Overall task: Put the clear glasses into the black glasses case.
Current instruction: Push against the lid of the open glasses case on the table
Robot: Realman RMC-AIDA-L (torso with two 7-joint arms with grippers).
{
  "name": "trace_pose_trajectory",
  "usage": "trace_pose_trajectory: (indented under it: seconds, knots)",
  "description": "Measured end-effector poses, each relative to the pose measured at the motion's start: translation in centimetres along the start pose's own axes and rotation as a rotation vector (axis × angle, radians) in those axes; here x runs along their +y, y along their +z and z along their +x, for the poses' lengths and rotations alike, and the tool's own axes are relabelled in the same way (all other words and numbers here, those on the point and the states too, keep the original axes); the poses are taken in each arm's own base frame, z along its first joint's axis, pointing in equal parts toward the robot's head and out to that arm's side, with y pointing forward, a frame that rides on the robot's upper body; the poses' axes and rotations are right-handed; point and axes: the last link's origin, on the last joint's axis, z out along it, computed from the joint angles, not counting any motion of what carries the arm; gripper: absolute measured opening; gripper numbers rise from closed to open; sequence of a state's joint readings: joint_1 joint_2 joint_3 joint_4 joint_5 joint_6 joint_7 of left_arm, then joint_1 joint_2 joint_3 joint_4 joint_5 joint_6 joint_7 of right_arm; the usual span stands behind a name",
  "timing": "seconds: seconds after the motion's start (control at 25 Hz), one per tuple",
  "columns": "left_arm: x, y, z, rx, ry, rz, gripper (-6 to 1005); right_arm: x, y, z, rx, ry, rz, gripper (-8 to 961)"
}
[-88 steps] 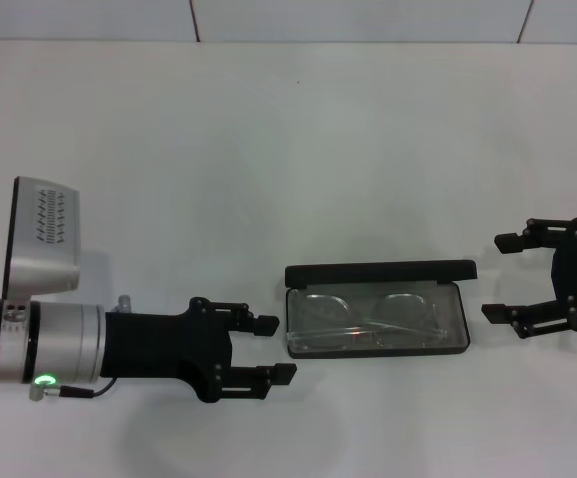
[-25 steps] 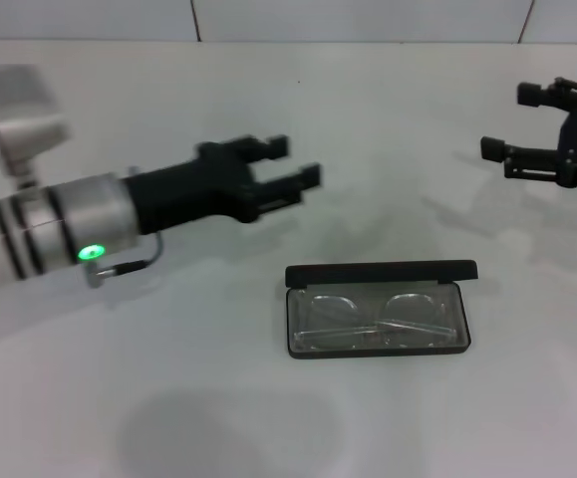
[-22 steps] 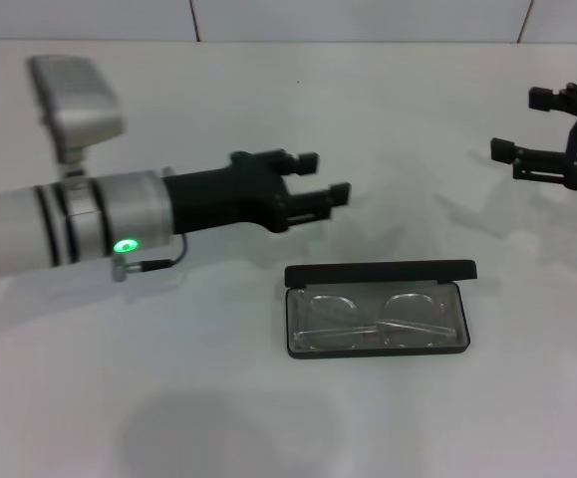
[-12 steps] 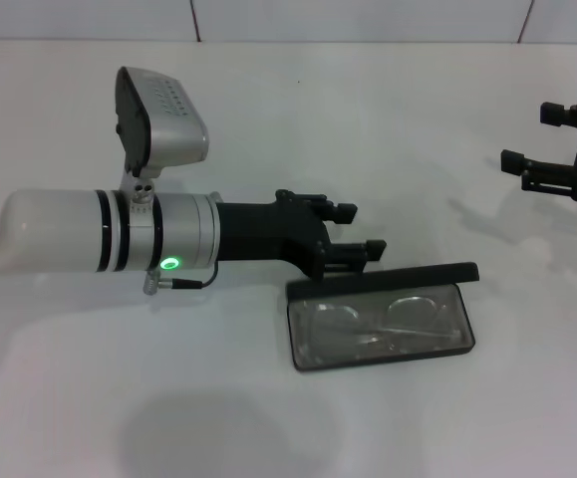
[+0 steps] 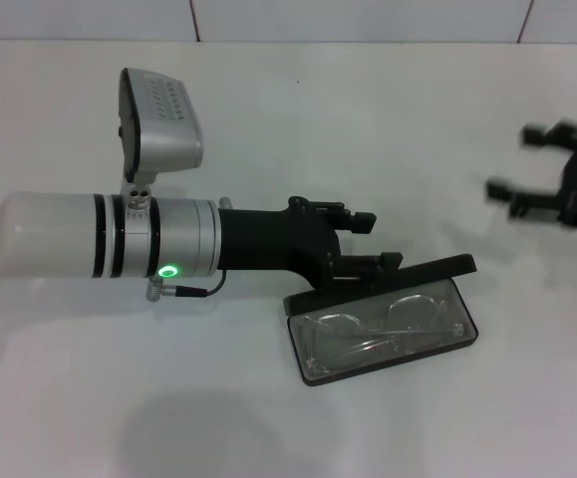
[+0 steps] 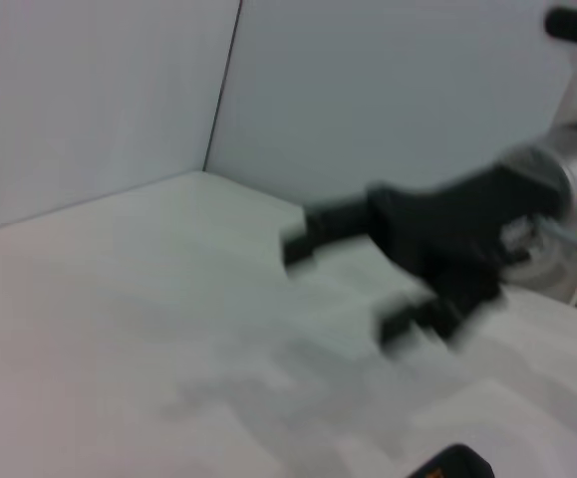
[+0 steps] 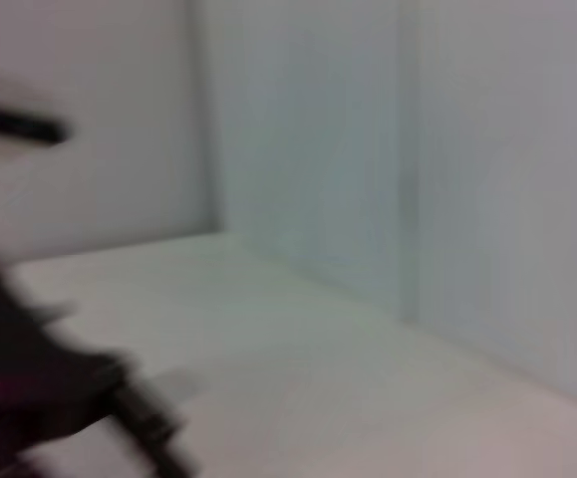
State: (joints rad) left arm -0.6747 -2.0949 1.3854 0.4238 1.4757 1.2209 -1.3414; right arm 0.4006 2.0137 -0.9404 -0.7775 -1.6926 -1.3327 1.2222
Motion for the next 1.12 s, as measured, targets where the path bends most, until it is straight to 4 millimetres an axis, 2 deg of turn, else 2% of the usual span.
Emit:
trace_pose_trajectory:
  seconds: [0.16,0.32,0.52,0.8,1.12]
  knots:
    - [-0.4,-0.6,0.1,0.054,-0.006,0.037,660,1.6,0.2,0.3,0.079,-0.072,-0.123,856]
    - [-1.3,-2.4,0.3,0.165,-0.013,0.117,660,2.6,0.2,0.3,0.118,-0.117,-0.220,855]
    - [-1.3,-3.8,0.5,0.230,-0.005,0.141,660,2.9,0.9,0.2,0.146,-0.147,-0.264,855]
    - [-1.3,-4.2,0.2,0.235,-0.004,0.149,660,3.8,1.0,-0.9,0.130,-0.183,-0.351,854]
    - [-1.4,-4.2,0.5,0.234,0.001,0.152,660,4.5,1.4,-1.2,0.137,-0.217,-0.402,852]
